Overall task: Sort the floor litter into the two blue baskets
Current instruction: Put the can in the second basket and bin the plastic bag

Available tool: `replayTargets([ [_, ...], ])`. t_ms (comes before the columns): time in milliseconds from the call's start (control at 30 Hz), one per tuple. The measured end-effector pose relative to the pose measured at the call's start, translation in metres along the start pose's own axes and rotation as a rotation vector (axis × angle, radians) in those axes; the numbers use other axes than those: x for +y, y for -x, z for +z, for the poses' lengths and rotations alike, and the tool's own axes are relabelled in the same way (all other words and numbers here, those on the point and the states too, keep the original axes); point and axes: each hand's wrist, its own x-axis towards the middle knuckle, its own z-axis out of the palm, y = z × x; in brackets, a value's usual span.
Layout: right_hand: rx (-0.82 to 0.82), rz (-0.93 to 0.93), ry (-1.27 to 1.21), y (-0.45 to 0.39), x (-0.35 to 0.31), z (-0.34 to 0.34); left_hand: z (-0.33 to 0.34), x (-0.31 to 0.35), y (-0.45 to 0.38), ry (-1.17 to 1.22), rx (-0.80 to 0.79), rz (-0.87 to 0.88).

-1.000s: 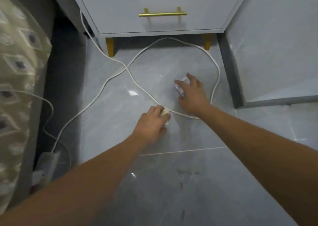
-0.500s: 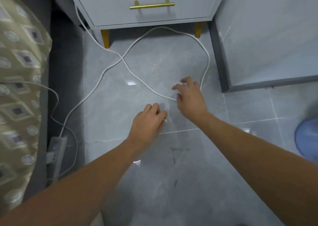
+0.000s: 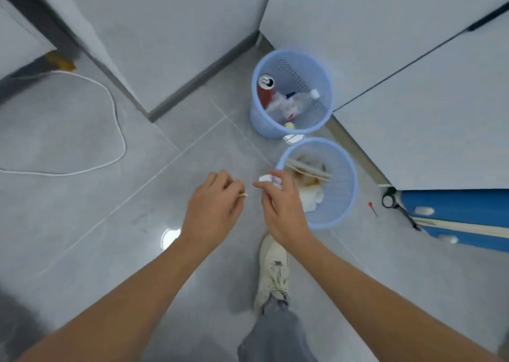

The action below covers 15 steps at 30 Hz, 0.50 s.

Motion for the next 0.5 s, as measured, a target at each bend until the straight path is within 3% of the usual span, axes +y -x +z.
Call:
replayTargets([
  [233,0.029,0.181,0.019,0.028,0.109,-0.061,0.079,0.087,-0.045,0.032,-0.081,0.062],
  [400,-0.181,0.282,-0.021,0.018,0.142,-0.071,0.122,0.111,-0.069,-0.020,-0.242,0.009],
  [500,-0.227,0.295,0.006,0.007,0.144,-0.079,0.124,0.118,-0.075,-0.043,-0.288,-0.028],
])
